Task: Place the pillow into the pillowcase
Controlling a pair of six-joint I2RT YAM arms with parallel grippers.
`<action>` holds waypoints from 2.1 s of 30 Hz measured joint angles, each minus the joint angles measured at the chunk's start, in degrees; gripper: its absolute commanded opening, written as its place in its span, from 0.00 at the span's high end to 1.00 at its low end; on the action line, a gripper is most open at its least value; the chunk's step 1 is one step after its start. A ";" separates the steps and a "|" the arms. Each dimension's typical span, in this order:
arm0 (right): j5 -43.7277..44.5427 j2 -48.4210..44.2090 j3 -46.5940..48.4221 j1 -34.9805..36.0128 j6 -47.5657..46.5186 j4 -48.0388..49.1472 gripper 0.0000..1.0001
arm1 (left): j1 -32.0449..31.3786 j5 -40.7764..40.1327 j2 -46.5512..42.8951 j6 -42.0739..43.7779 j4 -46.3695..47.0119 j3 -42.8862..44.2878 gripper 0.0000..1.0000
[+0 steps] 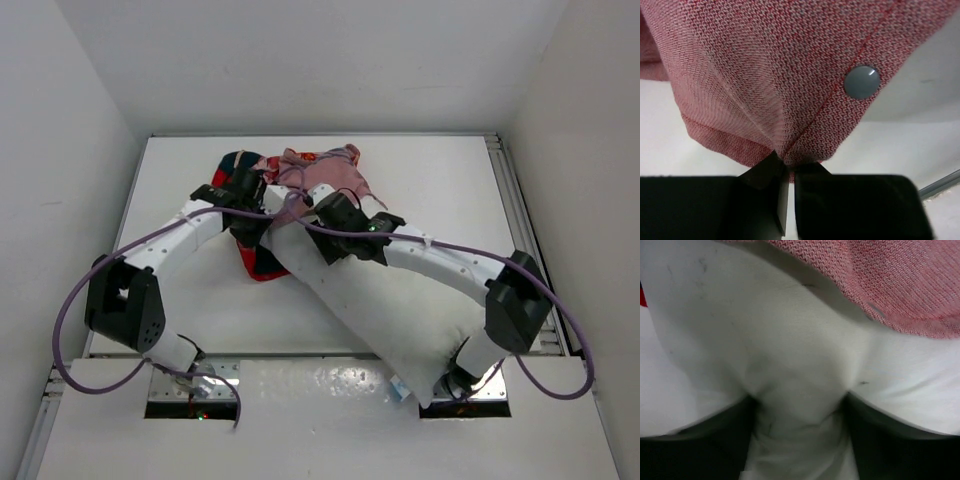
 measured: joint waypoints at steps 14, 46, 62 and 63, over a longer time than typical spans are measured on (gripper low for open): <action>-11.61 0.59 1.75 -12.00 21.53 16.31 1.00 | -14.95 -4.72 0.04 2.75 -5.55 22.08 1.00; -4.63 -17.22 -6.23 -20.96 25.57 8.55 0.24 | -5.14 26.43 4.87 4.39 -4.85 33.79 0.06; -12.68 -6.91 -11.45 -31.41 22.73 8.39 0.70 | -11.89 5.44 32.52 -4.61 3.04 49.07 0.18; -13.40 -8.09 -14.67 -30.36 24.13 10.36 0.71 | -12.46 4.09 33.00 -4.68 3.19 49.07 0.21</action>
